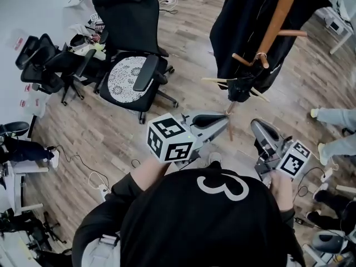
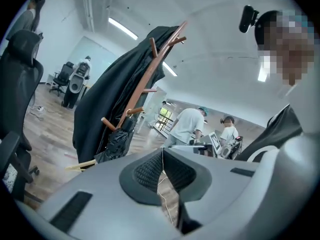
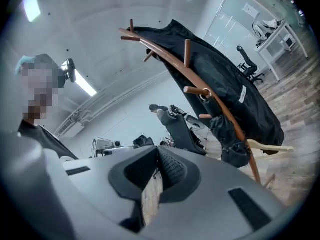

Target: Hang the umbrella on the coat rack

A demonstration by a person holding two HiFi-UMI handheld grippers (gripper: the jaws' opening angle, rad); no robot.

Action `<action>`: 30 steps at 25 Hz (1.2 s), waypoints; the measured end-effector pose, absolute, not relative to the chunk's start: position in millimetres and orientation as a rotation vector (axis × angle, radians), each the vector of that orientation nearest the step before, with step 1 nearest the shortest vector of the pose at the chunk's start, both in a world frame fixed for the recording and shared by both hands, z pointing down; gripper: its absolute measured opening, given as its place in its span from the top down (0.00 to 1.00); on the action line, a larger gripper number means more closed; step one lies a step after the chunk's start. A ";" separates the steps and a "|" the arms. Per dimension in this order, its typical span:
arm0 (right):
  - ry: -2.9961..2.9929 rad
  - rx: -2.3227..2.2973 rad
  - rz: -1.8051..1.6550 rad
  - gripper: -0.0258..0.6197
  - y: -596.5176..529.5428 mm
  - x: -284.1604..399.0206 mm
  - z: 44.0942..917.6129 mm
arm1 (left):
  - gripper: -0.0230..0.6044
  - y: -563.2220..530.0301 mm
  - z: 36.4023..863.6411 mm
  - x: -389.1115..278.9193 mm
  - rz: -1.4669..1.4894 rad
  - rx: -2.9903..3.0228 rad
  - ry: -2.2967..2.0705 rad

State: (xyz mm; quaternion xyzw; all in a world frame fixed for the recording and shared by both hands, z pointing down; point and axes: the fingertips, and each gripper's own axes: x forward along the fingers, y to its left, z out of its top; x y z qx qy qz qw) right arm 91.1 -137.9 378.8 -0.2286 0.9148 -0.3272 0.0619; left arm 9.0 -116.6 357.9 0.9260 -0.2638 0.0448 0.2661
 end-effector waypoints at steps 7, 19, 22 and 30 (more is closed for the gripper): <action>2.771 -0.646 -0.921 0.92 -86.1 47.9 359.9 | 0.94 -59.1 338.6 -24.4 0.160 2.603 -0.777; 2.819 -0.615 -0.854 0.92 -21.6 14.9 346.6 | 0.94 -6.0 329.4 -44.1 0.122 2.605 -0.741; 2.820 -0.615 -0.857 0.92 -15.4 10.2 346.1 | 0.94 1.3 328.6 -49.1 0.134 2.609 -0.752; 2.828 -0.599 -0.850 0.92 -5.5 -2.5 345.1 | 0.94 13.1 330.0 -60.7 0.133 2.603 -0.761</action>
